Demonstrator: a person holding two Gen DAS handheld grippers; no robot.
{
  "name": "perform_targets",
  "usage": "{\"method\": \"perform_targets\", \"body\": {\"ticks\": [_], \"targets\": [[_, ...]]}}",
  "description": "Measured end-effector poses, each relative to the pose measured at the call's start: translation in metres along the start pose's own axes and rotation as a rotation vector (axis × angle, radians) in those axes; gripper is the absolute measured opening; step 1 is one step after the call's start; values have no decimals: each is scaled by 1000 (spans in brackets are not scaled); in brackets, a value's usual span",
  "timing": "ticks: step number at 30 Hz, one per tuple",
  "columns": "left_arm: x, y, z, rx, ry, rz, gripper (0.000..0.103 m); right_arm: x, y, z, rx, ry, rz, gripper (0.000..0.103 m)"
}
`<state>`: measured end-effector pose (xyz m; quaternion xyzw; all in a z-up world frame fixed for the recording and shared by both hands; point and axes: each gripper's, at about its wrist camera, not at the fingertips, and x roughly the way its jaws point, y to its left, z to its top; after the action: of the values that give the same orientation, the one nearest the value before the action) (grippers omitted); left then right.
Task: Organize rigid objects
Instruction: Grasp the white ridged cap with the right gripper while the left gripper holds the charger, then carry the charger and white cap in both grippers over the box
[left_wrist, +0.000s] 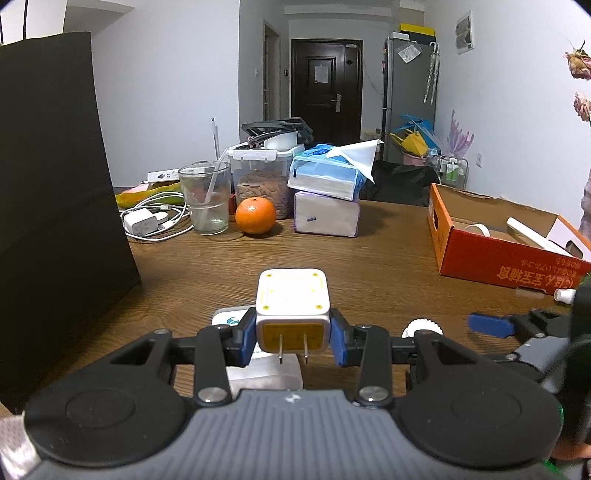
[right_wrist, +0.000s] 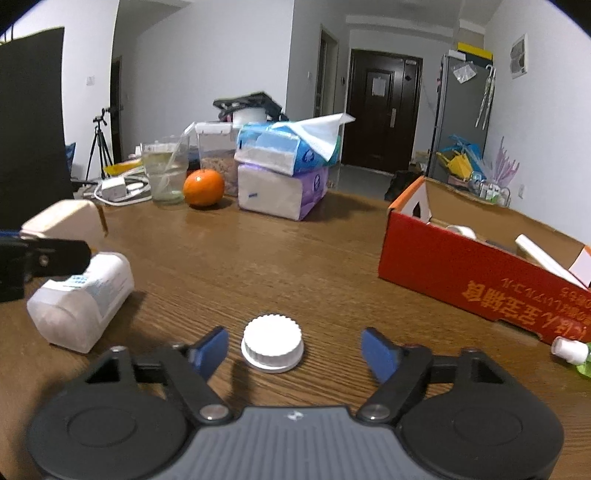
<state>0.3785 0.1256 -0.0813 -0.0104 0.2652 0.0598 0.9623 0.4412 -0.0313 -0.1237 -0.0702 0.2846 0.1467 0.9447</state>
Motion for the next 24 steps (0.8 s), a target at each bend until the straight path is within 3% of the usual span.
{"method": "perform_targets", "body": {"ticks": [3,6,7,8,24], "targets": [[0,0,0,0,2,-2,40,9,1,1,15,30,-3,65],[1,-1,0,2,2,-1,40,11,2,2,29,38,11,46],[1,-2,0,3,2,0,40,12,3,2,26,37,12,36],[1,-2,-1,3,1,2,40,11,4,2,21,34,11,34],[2,-7,1,-9,-13,18,40,-27,-10,5,44,-84,-2,34]]}}
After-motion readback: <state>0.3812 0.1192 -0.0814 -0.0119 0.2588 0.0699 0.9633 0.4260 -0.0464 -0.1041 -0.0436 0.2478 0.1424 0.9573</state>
